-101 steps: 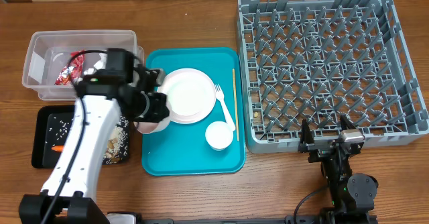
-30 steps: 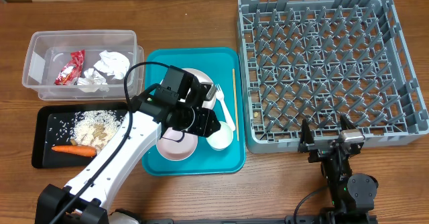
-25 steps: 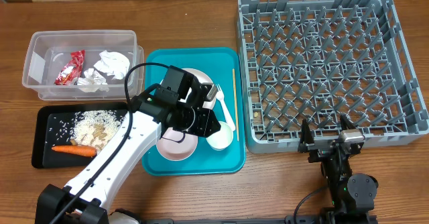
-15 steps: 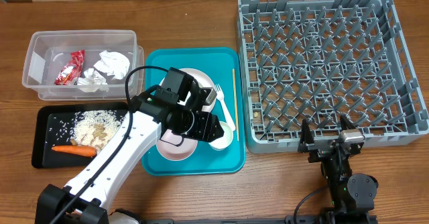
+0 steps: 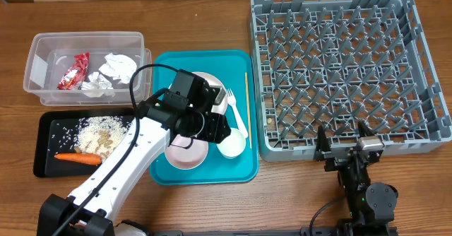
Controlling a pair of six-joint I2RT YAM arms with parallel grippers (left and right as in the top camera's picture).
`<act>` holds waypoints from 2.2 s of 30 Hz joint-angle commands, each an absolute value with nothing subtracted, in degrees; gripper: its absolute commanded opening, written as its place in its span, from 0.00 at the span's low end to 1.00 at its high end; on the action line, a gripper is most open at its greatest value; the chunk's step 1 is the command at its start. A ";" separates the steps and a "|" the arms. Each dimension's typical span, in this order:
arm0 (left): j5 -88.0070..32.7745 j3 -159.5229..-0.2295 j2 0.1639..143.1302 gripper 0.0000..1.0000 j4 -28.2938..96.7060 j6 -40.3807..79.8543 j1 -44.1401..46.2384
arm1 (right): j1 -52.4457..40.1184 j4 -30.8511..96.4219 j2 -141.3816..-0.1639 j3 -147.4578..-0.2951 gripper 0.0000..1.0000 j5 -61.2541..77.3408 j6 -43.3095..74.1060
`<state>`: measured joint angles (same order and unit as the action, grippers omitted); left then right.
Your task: Sort waste into correct bins and load items into the dishwasher
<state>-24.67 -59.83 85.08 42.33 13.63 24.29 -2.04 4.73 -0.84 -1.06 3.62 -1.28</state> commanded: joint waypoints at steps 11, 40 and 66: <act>-21.91 -60.97 83.90 0.53 41.67 14.90 24.47 | -2.55 4.47 -0.23 -0.45 1.00 3.95 -1.32; -22.06 -60.97 83.90 0.76 42.85 15.49 24.45 | -2.55 24.80 -8.93 -35.99 1.00 8.49 7.31; -22.50 -60.97 83.90 0.78 45.28 17.65 24.40 | -2.55 50.39 -31.57 -67.64 0.47 27.05 7.51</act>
<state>-22.22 -59.83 85.08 44.88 16.64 24.29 -2.28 49.67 -31.66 -66.54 25.56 7.46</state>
